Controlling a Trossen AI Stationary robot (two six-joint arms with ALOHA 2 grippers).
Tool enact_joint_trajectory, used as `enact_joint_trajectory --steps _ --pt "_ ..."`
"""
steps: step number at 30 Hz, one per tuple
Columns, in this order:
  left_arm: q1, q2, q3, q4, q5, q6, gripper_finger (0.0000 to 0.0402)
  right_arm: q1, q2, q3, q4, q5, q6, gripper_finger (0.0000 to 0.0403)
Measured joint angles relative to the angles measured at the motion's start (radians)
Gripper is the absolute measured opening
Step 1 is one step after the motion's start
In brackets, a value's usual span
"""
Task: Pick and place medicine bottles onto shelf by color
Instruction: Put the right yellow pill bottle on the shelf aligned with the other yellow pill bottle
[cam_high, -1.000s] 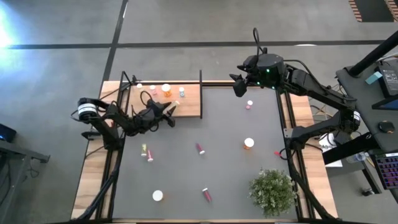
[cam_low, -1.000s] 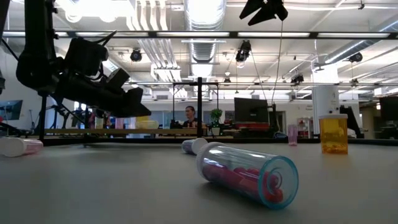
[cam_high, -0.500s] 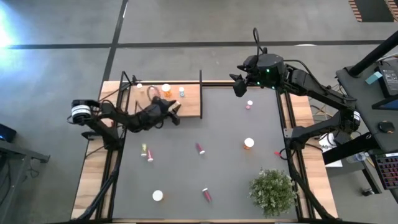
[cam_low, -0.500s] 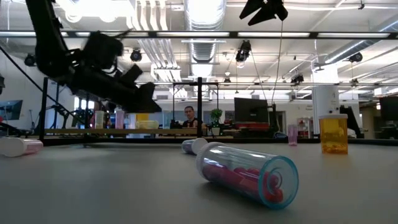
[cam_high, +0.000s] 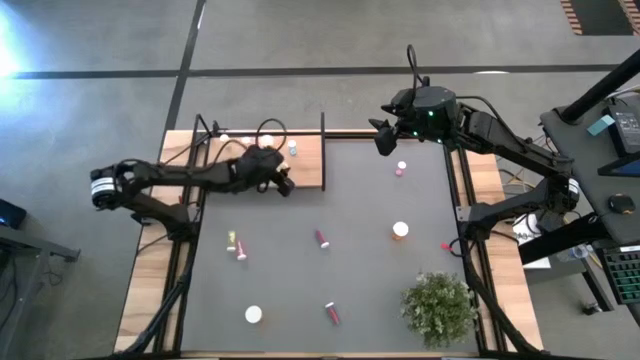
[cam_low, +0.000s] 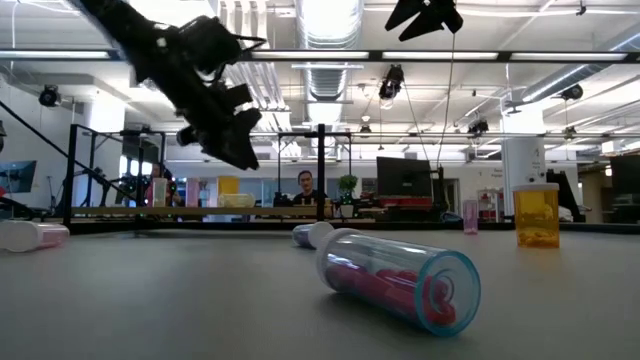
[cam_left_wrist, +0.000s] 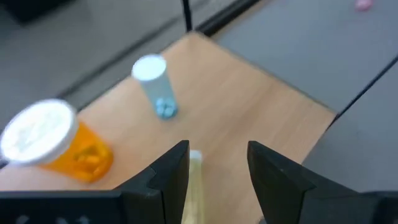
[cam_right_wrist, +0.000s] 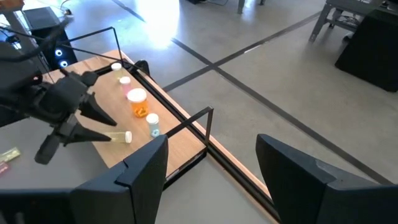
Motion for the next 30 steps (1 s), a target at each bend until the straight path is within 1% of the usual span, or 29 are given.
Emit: enact_joint_trajectory --steps 3,5,8,12,16,24,30 --pt "0.013 0.034 0.124 -0.199 0.015 -0.019 0.0146 0.0 0.0 0.0 0.0 0.0 0.0 0.0233" --pt "0.023 0.063 0.193 -0.301 0.02 -0.03 0.0146 0.0 0.0 0.0 0.0 0.0 0.0 0.0233" --pt "0.044 0.11 0.272 -0.416 0.052 -0.082 0.0146 0.0 0.0 0.0 0.0 0.0 0.0 0.0233" --pt "0.072 0.185 0.325 -0.498 0.101 -0.13 0.0146 0.0 0.0 0.0 0.0 0.0 0.0 0.0233" --pt "0.081 0.23 0.346 -0.511 0.126 -0.149 0.0146 0.0 0.0 0.0 0.0 0.0 0.0 0.0233" --pt "0.091 0.269 0.349 -0.509 0.113 -0.145 0.0146 0.0 0.0 0.0 0.0 0.0 0.0 0.0233" --pt "0.101 0.303 0.349 -0.475 0.11 -0.14 0.0146 0.0 0.0 0.0 0.0 0.0 0.0 0.0233"
